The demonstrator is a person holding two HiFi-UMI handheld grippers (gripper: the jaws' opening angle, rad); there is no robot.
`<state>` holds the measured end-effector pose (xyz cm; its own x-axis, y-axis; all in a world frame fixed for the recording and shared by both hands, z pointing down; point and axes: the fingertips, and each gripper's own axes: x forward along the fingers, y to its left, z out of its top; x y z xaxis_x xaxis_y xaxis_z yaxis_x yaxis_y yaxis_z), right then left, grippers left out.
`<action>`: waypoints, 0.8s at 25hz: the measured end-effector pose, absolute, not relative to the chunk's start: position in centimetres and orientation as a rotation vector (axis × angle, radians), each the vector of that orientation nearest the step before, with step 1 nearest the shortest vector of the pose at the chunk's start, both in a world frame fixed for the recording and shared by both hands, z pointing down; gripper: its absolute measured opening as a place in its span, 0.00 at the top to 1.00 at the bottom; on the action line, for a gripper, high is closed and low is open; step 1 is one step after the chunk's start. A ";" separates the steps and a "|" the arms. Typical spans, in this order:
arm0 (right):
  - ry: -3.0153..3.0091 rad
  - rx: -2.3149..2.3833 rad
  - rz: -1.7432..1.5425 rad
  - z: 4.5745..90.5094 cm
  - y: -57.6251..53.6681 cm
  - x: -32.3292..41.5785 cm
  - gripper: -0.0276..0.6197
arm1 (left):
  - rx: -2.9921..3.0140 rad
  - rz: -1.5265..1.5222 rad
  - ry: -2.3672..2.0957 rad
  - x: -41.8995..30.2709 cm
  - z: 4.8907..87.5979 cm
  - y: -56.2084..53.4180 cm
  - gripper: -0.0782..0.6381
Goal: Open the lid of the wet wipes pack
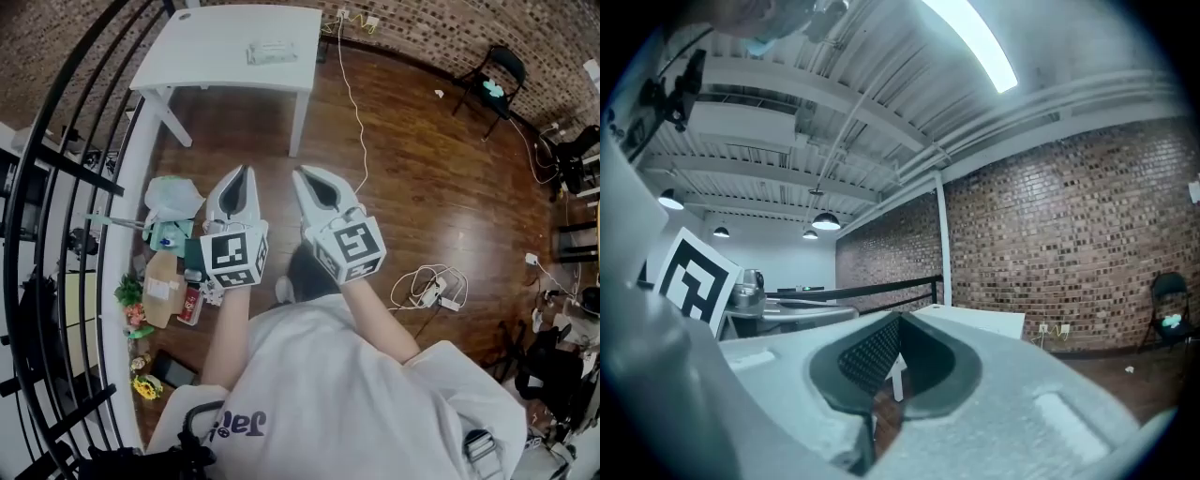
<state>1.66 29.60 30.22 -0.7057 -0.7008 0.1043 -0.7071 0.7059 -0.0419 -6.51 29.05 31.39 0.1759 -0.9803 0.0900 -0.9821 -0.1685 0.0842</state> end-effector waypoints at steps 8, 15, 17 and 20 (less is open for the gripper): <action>-2.860 1.139 0.123 30.8 23.0 -0.5 0.97 | 2.290 0.035 -1.982 -8.8 32.2 23.0 0.87; -2.879 1.132 0.118 29.3 13.1 0.8 0.97 | 2.305 0.041 -2.013 -7.4 30.2 13.6 0.87; -2.887 1.131 0.115 28.9 10.1 1.1 0.97 | 2.300 0.042 -2.023 -7.2 29.9 10.9 0.87; -2.896 1.131 0.118 28.5 6.5 1.4 0.97 | 2.302 0.054 -2.026 -6.7 29.7 7.3 0.87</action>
<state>1.43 6.46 28.54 -0.7354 -0.6753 0.0563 -0.6776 0.7330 -0.0595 -6.72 7.28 29.73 0.1282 -0.9889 0.0757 -0.9915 -0.1260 0.0329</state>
